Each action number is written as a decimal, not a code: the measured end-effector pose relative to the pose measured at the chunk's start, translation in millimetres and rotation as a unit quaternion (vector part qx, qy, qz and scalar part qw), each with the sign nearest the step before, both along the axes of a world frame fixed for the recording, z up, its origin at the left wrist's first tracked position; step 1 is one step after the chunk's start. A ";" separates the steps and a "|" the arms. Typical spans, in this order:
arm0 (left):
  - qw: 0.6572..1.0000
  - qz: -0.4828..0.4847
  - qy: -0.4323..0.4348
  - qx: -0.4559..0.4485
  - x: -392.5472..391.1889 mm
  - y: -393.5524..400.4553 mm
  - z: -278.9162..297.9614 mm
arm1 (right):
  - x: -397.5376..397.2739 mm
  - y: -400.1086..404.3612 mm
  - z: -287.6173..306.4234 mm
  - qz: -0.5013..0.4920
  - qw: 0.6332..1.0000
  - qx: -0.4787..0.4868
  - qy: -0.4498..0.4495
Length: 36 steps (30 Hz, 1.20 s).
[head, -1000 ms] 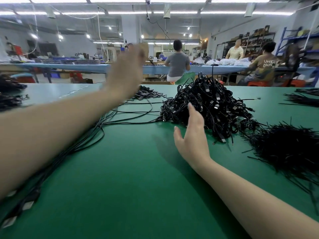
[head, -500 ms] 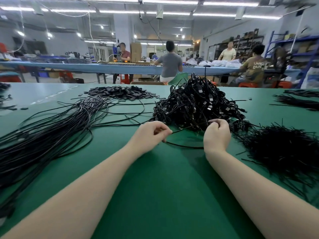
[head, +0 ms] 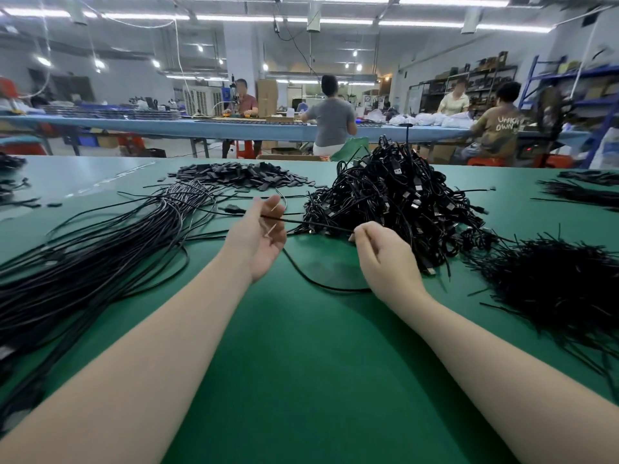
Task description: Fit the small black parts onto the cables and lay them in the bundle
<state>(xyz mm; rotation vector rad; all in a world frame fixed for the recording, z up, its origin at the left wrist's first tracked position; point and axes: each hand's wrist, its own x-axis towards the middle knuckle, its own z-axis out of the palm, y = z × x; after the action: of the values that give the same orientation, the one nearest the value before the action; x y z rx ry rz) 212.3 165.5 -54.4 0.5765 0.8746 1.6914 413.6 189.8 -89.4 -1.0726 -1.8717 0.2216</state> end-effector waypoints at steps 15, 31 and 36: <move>0.733 -0.322 0.578 -0.158 25.6 -19.5 28.3 | -0.5 1.5 4.2 0.034 0.985 -0.068 0.152; 0.778 -0.284 0.558 -0.055 12.2 -30.5 53.2 | -17.9 -20.0 10.4 -0.067 0.998 -0.004 0.021; 0.904 -0.198 0.377 -0.035 44.0 -20.1 41.0 | -25.1 -33.6 15.1 0.023 0.996 0.073 0.044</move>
<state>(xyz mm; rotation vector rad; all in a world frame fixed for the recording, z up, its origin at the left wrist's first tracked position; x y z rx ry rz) 256.2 145.4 -13.4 1.3099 1.2446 1.0443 388.5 156.1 -74.3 -0.9065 -1.8054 0.1551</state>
